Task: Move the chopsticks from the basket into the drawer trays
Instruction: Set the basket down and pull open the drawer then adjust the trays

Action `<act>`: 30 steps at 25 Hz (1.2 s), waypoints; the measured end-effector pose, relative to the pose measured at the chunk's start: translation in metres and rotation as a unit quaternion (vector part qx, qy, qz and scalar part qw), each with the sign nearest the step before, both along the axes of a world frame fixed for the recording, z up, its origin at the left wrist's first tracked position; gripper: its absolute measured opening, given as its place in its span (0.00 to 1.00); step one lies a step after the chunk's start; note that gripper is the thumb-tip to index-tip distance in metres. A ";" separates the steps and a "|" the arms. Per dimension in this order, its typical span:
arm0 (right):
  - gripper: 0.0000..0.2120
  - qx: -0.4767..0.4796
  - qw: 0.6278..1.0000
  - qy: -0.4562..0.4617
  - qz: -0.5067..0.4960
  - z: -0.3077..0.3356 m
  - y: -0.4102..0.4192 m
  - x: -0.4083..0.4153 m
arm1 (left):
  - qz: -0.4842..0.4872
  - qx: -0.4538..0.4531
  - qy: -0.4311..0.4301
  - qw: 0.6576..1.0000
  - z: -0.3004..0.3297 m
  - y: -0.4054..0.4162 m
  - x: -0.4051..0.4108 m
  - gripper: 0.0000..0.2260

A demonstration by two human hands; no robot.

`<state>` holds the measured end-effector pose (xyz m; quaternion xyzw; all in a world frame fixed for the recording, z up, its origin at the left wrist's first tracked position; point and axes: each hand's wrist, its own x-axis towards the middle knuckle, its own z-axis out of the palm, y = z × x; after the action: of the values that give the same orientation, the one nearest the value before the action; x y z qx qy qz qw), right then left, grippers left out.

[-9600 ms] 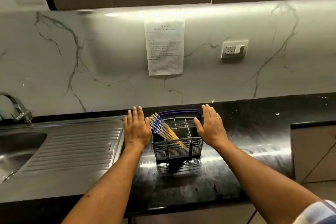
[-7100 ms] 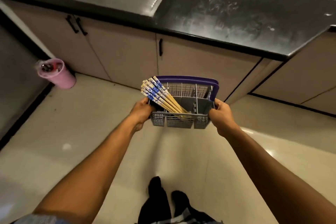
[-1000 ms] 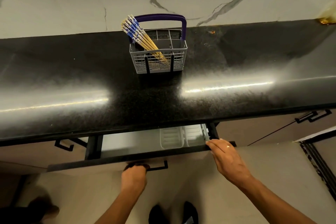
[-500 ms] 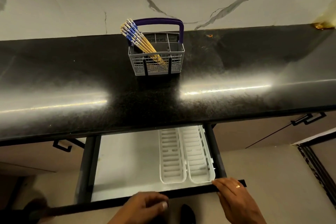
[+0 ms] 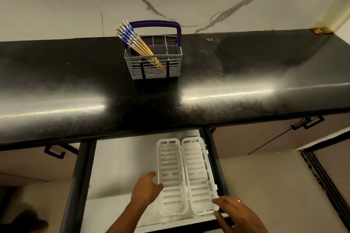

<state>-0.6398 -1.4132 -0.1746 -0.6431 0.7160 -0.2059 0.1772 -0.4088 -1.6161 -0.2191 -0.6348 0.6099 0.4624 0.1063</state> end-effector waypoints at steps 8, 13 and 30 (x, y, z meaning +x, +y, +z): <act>0.22 0.252 0.967 0.009 0.028 -0.022 -0.054 0.017 | -0.012 0.022 0.007 1.000 0.002 0.035 0.006 0.27; 0.18 0.334 0.942 -0.031 0.027 -0.036 -0.060 0.027 | 0.026 0.029 0.041 0.998 -0.002 0.042 0.007 0.28; 0.13 0.371 0.924 -0.093 0.027 -0.022 -0.068 0.031 | -0.004 -0.023 -0.029 0.999 -0.004 0.038 0.007 0.29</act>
<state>-0.6092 -1.4807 -0.1962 -0.5288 0.7036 0.0206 0.4742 -0.4019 -1.5778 -0.2233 -0.6477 0.6196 0.4291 0.1114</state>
